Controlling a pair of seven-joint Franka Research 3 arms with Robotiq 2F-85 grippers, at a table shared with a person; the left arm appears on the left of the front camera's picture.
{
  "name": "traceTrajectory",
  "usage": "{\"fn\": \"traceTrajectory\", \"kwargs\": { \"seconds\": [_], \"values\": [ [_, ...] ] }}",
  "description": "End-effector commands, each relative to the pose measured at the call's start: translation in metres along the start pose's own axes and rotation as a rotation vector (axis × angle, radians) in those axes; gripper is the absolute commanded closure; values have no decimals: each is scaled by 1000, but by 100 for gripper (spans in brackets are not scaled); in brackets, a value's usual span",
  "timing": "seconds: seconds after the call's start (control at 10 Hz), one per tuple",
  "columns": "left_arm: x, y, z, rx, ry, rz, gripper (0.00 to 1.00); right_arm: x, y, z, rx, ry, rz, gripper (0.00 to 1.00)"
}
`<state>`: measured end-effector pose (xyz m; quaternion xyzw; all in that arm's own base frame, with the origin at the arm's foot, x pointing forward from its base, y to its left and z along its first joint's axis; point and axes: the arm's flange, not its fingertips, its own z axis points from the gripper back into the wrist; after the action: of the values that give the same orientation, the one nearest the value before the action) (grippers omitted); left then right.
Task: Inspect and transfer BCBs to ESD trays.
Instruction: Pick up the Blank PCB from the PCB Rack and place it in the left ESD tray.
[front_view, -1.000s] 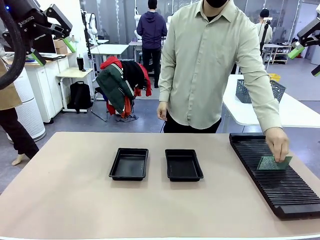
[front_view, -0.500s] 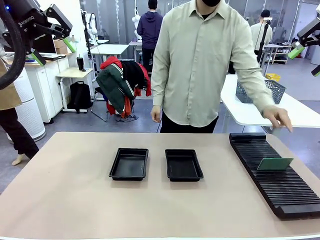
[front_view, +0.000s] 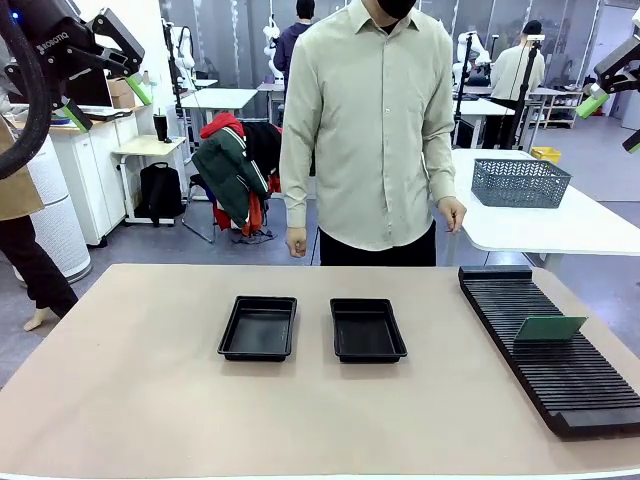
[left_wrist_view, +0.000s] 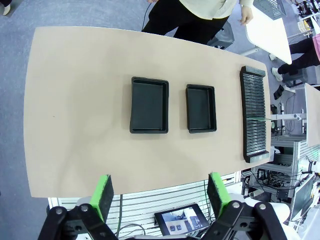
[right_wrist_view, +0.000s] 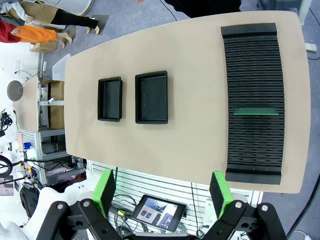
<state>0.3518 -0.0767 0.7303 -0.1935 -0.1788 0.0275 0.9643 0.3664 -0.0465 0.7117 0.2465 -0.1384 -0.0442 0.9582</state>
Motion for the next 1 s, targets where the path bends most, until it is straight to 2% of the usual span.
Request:
{"fn": "traceTrajectory", "kwargs": {
  "seconds": [0.0,0.4,0.6,0.9],
  "values": [
    [0,0,0,-5,0,2,0,0,0,0,0,0,-1,0],
    [0,0,0,-5,0,2,0,0,0,0,0,0,0,0],
    [0,0,0,-5,0,2,0,-1,-2,-15,-88,-13,185,0],
    [0,0,0,-5,0,2,0,-5,-23,-43,-153,-39,438,0]
  ]
}}
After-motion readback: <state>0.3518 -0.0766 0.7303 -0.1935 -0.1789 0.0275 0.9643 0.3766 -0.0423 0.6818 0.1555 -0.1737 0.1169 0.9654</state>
